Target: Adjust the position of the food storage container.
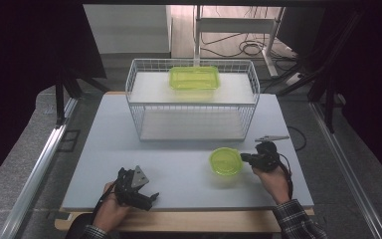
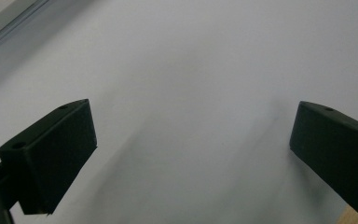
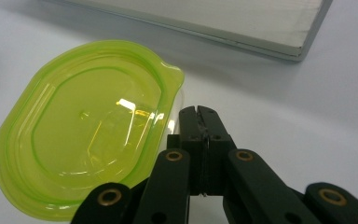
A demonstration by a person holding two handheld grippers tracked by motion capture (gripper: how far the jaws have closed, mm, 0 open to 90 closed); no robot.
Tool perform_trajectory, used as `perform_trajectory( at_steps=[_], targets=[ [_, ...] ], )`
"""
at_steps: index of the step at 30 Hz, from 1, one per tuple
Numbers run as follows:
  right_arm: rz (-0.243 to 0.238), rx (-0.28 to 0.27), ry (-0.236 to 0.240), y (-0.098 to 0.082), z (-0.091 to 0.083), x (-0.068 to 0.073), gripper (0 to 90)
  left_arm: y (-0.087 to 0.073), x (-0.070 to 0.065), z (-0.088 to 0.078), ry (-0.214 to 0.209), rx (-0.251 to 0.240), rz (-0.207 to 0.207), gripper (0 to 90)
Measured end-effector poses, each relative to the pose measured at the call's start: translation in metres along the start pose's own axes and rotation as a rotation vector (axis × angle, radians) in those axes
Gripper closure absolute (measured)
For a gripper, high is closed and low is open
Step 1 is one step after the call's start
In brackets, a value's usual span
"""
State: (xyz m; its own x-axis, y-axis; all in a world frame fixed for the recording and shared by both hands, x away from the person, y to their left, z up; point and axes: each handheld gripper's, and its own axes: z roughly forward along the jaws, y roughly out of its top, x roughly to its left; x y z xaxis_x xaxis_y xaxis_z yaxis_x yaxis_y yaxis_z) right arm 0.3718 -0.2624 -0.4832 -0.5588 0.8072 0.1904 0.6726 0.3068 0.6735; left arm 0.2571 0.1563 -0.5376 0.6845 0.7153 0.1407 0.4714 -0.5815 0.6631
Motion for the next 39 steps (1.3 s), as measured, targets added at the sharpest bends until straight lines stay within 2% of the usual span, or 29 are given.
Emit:
perform_trajectory(
  at_steps=[4,7,10,14,19,29,35,39],
  targets=[
    [-0.002,0.018,-0.014,-0.003,0.0,-0.003,88.7,0.0,0.0,0.0,0.001,-0.001,0.001,0.3],
    [0.003,0.036,-0.011,-0.008,0.002,-0.007,88.8,0.0,0.0,-0.001,0.001,-0.001,0.001,0.3],
    [0.009,0.053,0.009,-0.01,0.006,-0.004,88.8,0.0,0.0,0.0,0.001,-0.001,0.001,0.4],
    [-0.013,0.076,0.031,-0.012,0.012,0.003,88.8,0.0,0.0,0.0,0.002,0.001,0.003,0.4],
    [-0.008,0.08,0.079,-0.012,0.018,0.011,88.9,0.0,-0.001,0.0,0.002,0.002,0.004,0.5],
    [-0.053,0.064,0.167,-0.005,0.037,0.038,88.8,0.0,-0.001,0.001,0.001,0.006,0.005,0.5],
    [-0.06,0.064,0.22,-0.001,0.05,0.053,88.9,0.0,-0.001,0.001,0.001,0.007,0.005,0.5],
    [-0.065,0.061,0.237,0.002,0.057,0.059,88.8,0.0,-0.002,0.001,0.0,0.007,0.006,0.5]
  ],
)
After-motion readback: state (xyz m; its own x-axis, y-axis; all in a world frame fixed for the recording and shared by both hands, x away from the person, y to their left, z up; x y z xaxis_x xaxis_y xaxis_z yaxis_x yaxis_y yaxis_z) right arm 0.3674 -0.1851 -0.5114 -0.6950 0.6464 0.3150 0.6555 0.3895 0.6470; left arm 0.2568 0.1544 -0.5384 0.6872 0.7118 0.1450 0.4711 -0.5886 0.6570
